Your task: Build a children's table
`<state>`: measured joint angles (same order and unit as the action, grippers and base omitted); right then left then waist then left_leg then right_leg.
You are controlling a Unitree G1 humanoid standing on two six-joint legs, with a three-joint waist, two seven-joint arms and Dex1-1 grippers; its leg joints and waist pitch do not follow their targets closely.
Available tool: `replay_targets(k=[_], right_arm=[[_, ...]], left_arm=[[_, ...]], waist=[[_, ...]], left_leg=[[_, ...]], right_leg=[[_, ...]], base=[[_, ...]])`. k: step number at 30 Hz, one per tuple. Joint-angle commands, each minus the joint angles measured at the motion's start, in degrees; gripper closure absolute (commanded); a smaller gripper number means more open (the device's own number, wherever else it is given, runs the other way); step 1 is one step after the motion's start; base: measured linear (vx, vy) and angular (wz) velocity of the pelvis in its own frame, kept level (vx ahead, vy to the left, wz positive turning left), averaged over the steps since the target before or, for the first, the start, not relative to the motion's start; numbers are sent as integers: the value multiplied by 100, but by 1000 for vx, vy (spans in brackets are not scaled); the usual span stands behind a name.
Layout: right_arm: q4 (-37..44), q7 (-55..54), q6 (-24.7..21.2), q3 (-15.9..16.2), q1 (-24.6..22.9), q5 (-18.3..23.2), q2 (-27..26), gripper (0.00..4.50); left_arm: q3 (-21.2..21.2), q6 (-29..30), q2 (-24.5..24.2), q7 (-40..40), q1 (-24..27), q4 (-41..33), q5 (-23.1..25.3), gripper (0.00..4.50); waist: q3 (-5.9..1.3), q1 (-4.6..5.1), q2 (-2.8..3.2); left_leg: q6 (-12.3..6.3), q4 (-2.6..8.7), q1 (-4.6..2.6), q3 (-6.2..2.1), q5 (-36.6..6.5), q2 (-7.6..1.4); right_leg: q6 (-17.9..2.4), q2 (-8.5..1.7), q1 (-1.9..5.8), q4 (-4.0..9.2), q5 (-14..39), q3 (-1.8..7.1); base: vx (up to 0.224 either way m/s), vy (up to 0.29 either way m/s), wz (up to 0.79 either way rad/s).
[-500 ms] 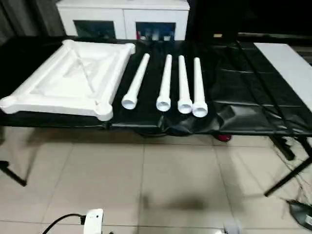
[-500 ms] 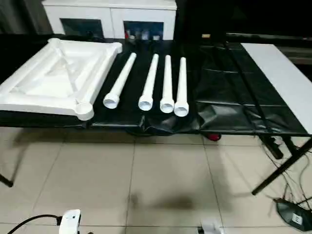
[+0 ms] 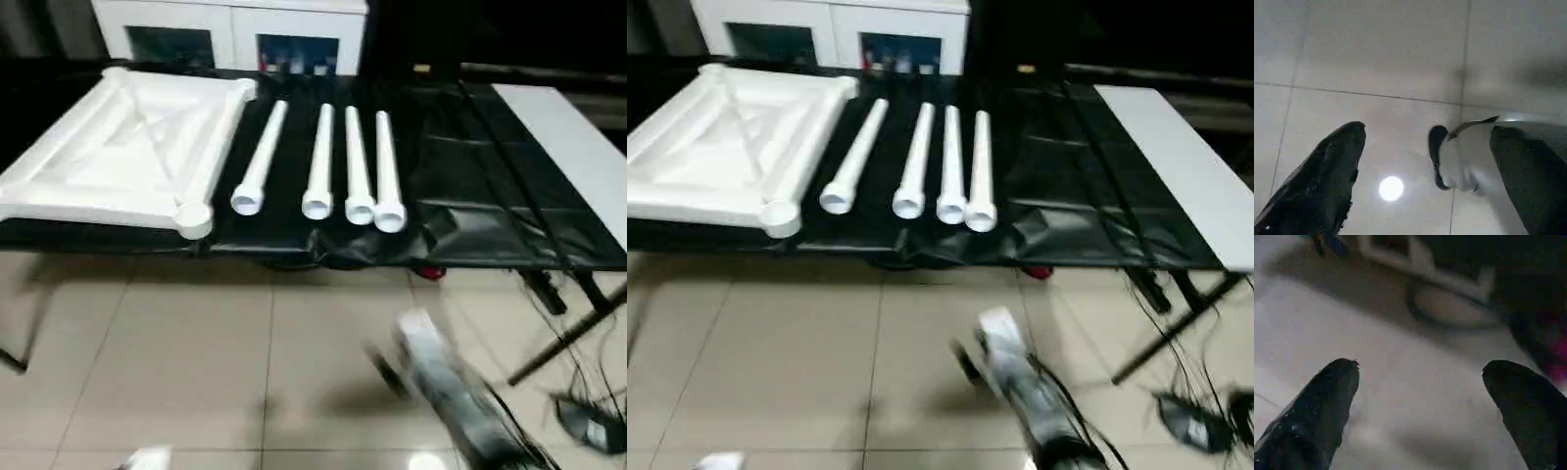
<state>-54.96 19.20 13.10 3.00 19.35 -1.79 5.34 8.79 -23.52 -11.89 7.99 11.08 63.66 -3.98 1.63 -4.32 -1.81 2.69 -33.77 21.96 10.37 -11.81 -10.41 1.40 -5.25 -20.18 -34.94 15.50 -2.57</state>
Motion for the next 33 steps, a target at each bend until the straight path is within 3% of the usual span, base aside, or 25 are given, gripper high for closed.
replay_targets(k=[1,2,4,5,6,7,8,9,11,12,15,18,19,20,21,22,23,26,27,28,29,31,33], right_arm=[[686,338,-123,79,-451,174,209,1],[1043,441,-147,124,-602,209,257,1],[1512,615,-168,203,-803,250,328,1],[1542,635,-169,207,-814,250,332,1],[1587,675,-172,206,-829,244,334,1],[1630,687,-176,204,-844,195,338,1],[1657,649,-189,204,-859,131,342,1],[1689,645,-213,204,-872,125,342,1],[1728,517,-322,208,-909,25,360,1],[1771,445,-391,238,-941,-15,380,1],[1777,229,-530,357,-1029,-202,443,1],[1820,136,-601,353,-1081,-262,459,1],[1854,112,-637,307,-1099,-235,443,1],[1855,113,-638,304,-1099,-232,441,1],[1954,146,-672,266,-1143,-176,421,1],[2015,161,-693,258,-1171,-159,417,1],[2076,158,-715,253,-1192,-152,412,1],[2238,79,-789,222,-1244,-91,388,1],[2269,68,-804,225,-1246,-76,383,1],[2301,59,-817,231,-1253,-71,383,1],[2360,49,-835,245,-1260,-77,385,1],[2448,62,-855,234,-1279,-60,399,1],[2484,67,-871,223,-1286,-59,402,1]], left_arm=[[256,-198,-167,80,145,-124,-229,0],[342,-271,-301,-45,226,-88,-255,0],[593,-385,-520,-344,362,-139,-367,0],[635,-410,-532,-362,388,-206,-393,0],[727,-477,-543,-373,459,-417,-453,0],[780,-561,-534,-354,562,-823,-488,0],[729,-513,-468,-256,641,-1381,-499,0],[720,-494,-453,-227,650,-1471,-505,0],[466,-325,-345,-138,677,-2181,-303,0],[299,-241,-316,-180,668,-2443,-125,0],[-253,-77,-278,-269,608,-3241,418,0],[-343,10,-288,-316,549,-3723,567,0],[-429,133,-265,-172,532,-4160,551,0],[-434,138,-263,-160,530,-4180,545,0],[-624,302,-241,133,485,-4656,481,0],[-725,384,-241,259,464,-4863,484,0],[-845,557,-248,389,411,-5070,489,0],[-1167,1191,-294,717,264,-5559,367,0],[-1212,1255,-321,771,229,-5618,361,0],[-1206,1285,-341,754,193,-5634,384,0],[-1108,1370,-367,684,128,-5669,386,0],[-943,1501,-500,732,156,-5732,266,0],[-888,1587,-558,790,194,-5795,226,0]], waist=[[-144,-39,63],[-144,-125,71],[-153,-191,71],[-120,-195,55],[-117,-187,31],[-87,-189,48],[-62,-192,31],[-20,-183,37],[29,-178,30],[7,-179,38],[-27,-166,41],[-83,-110,7],[-106,-101,69],[-130,-88,31],[-126,-81,34],[-133,-68,49],[-133,-83,108],[-146,-76,74],[-152,-77,134],[-156,-64,119],[-159,-68,205],[-159,-46,166],[-148,-25,207]], left_leg=[[-769,447,-237,-101,-996,-473],[-727,447,-258,-81,-1096,-462],[-591,481,-216,-89,-1218,-451],[-399,552,-208,-98,-1528,-459],[-310,570,-208,-103,-1683,-472],[-215,608,-204,-110,-1857,-477],[-52,631,-211,-111,-2150,-498],[90,649,-223,-95,-2456,-486],[286,680,-251,-124,-2847,-488],[363,680,-254,-145,-2804,-488],[388,664,-205,-133,-2364,-450],[322,614,-159,-114,-1895,-419],[302,597,-146,-126,-1690,-413],[195,541,-134,-101,-1292,-391],[146,523,-136,-88,-1184,-379],[96,505,-143,-78,-1065,-376],[74,491,-160,-74,-1019,-372],[-62,435,-160,-38,-784,-338],[-89,432,-164,-36,-780,-335],[-98,427,-156,-36,-760,-332],[-85,428,-158,-47,-765,-327],[-48,430,-161,-44,-838,-322],[3,451,-164,-51,-1047,-317]], right_leg=[[-1316,-345,1,337,-1099,246],[-1180,-325,-5,331,-1189,261],[-956,-325,40,322,-1218,254],[-841,-330,31,354,-807,245],[-855,-332,34,361,-584,242],[-864,-343,20,395,-289,248],[-908,-371,-2,445,218,270],[-928,-380,-47,503,766,296],[-820,-428,-82,592,1675,332],[-733,-433,-75,607,1785,344],[-659,-382,-35,546,1190,322],[-699,-339,30,453,420,296],[-736,-331,57,402,90,280],[-817,-299,71,354,-543,258],[-854,-286,66,338,-752,255],[-922,-280,80,316,-999,247],[-975,-273,65,297,-1132,246],[-1074,-261,81,267,-1350,251],[-1091,-267,80,275,-1288,252],[-1094,-264,91,275,-1284,253],[-1100,-261,89,271,-1238,248],[-1067,-236,97,286,-1164,241],[-1049,-228,87,308,-915,236]], base=[[0,0,0],[0,0,0],[0,0,0],[0,0,0],[0,0,0],[0,0,0],[-50,3,-1],[-68,-3,2],[-65,-5,1],[0,0,0],[-17,-2,-1],[0,0,0],[0,0,0],[0,0,0],[0,0,0],[0,0,0],[0,0,0],[0,0,0],[0,0,0],[0,0,0],[0,0,0],[0,0,0],[0,0,0]])
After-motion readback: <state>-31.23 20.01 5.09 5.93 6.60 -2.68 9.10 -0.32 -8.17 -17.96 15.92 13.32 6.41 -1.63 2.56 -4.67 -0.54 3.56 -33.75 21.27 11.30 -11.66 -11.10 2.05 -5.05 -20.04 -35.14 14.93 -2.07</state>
